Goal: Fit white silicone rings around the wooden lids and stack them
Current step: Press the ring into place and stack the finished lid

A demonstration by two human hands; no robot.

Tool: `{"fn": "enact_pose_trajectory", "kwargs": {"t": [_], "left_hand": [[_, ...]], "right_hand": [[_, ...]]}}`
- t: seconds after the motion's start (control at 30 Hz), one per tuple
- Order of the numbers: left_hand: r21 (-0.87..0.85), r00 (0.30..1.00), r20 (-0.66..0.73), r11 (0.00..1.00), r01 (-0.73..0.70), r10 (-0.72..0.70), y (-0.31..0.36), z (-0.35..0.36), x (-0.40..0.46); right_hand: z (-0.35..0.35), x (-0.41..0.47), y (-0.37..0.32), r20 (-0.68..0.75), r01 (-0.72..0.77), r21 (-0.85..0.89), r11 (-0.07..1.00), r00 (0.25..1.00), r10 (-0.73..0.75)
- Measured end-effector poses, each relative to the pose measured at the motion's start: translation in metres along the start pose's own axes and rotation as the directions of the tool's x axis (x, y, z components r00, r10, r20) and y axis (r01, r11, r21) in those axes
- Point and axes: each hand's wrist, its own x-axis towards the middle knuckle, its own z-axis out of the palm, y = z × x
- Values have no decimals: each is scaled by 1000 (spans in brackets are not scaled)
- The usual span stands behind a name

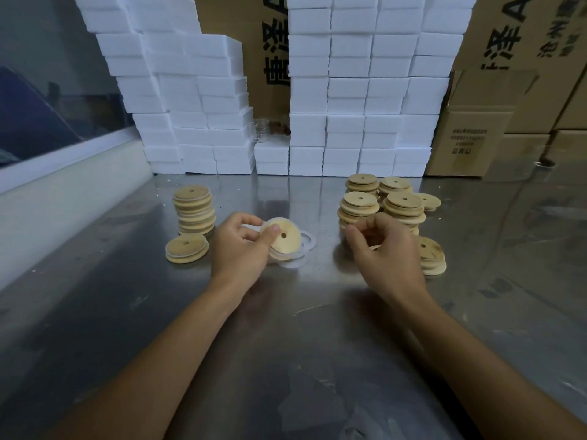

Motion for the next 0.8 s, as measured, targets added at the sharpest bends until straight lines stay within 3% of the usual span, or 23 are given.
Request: {"fn": "enact_pose_trajectory", "kwargs": {"t": [0.17,0.37,0.6,0.8], "left_hand": [[62,962,-267,997,-38,54,0,-17,19],[122,891,-455,990,76,-12,-10,-46,39],[265,854,-511,927,264,-98,-26,-63,45],[368,854,-517,885,285,-60,-34,-68,50]], "right_hand": [[-15,9,5,-122,-83,-242,967,991,55],[-25,12,8,-60,-249,-551,797,964,259],[-27,12,8,1,-285,-613,737,932,362],[-29,13,12,19,-261,-634,728,936,353]]}}
